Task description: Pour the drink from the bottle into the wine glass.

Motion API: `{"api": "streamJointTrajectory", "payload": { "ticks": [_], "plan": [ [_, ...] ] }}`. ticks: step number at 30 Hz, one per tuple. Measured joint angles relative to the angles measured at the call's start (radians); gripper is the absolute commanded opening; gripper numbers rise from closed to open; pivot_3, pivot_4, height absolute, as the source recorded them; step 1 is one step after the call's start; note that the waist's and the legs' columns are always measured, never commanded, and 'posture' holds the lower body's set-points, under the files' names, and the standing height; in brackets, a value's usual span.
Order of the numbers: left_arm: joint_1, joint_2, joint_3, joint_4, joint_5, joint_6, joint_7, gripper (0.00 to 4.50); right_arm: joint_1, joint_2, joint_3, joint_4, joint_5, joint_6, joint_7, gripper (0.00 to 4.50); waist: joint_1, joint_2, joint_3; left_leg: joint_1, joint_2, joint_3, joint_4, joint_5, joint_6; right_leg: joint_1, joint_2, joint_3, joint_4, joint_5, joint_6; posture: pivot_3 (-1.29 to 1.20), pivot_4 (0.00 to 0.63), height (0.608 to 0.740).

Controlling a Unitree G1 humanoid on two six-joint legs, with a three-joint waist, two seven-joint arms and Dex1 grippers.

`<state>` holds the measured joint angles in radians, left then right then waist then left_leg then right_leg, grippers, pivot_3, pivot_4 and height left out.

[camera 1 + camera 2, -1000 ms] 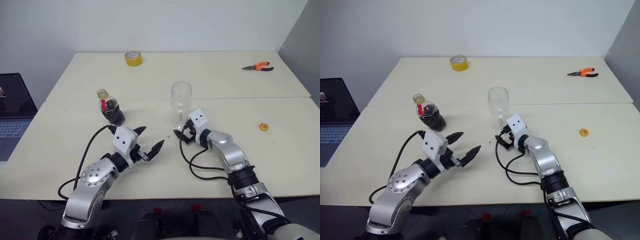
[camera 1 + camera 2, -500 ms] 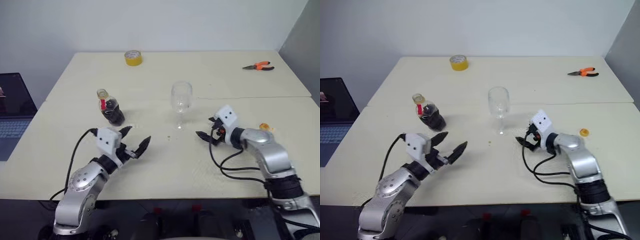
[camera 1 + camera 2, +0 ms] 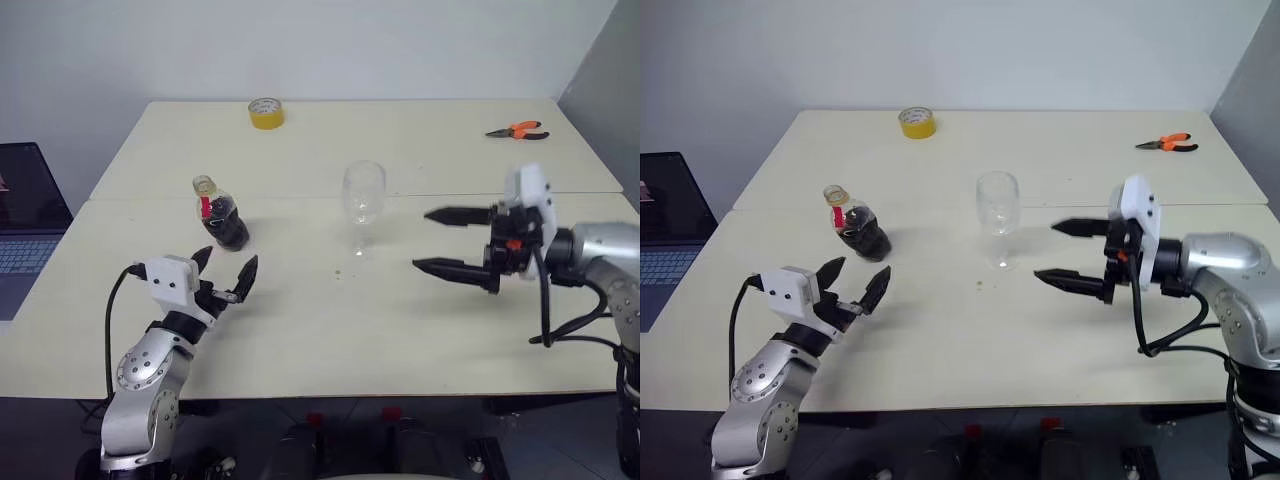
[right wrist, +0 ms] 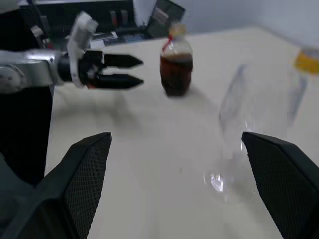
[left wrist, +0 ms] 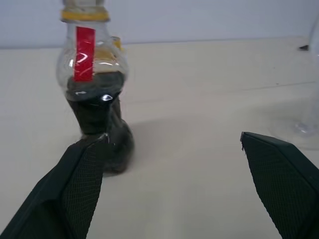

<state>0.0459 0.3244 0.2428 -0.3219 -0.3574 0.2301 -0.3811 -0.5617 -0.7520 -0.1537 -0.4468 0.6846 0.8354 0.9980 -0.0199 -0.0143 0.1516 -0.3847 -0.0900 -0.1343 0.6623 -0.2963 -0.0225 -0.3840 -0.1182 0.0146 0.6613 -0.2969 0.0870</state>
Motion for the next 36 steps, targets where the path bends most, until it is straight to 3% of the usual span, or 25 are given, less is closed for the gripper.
{"api": "streamJointTrajectory", "payload": {
  "ticks": [4,11,21,36],
  "plan": [
    [-0.044,0.002,0.002,0.045,0.004,0.002,0.018,4.5,-0.09,0.064,0.031,0.003,0.041,0.069,-0.098,4.48,0.007,-0.003,0.002,0.0,0.0,0.0,0.0,0.0,0.0,-0.001,0.0,0.0,0.0,0.0,0.0,0.0,0.15,0.74],
    [-0.063,0.002,0.02,0.052,0.005,0.022,0.061,4.5,-0.104,0.063,0.136,0.012,0.005,0.122,-0.197,4.48,0.016,-0.004,0.003,-0.002,-0.001,0.0,0.001,0.0,0.0,-0.003,-0.002,0.0,0.001,0.0,0.0,0.0,0.15,0.74],
    [-0.17,0.048,0.039,0.064,-0.015,0.128,0.088,4.5,-0.122,0.054,0.144,0.013,0.005,0.121,-0.21,4.48,0.016,-0.005,0.003,-0.002,-0.001,0.001,0.001,0.0,0.0,-0.003,-0.001,0.0,0.002,0.0,0.0,0.0,0.15,0.74],
    [-0.236,0.064,0.038,0.176,0.03,0.135,0.087,4.5,-0.139,0.055,0.176,0.012,0.004,0.113,-0.213,4.48,0.016,-0.005,0.003,-0.002,-0.001,0.0,0.001,0.0,0.0,-0.003,-0.001,0.0,0.002,0.0,0.0,0.0,0.15,0.74]
  ]
}}
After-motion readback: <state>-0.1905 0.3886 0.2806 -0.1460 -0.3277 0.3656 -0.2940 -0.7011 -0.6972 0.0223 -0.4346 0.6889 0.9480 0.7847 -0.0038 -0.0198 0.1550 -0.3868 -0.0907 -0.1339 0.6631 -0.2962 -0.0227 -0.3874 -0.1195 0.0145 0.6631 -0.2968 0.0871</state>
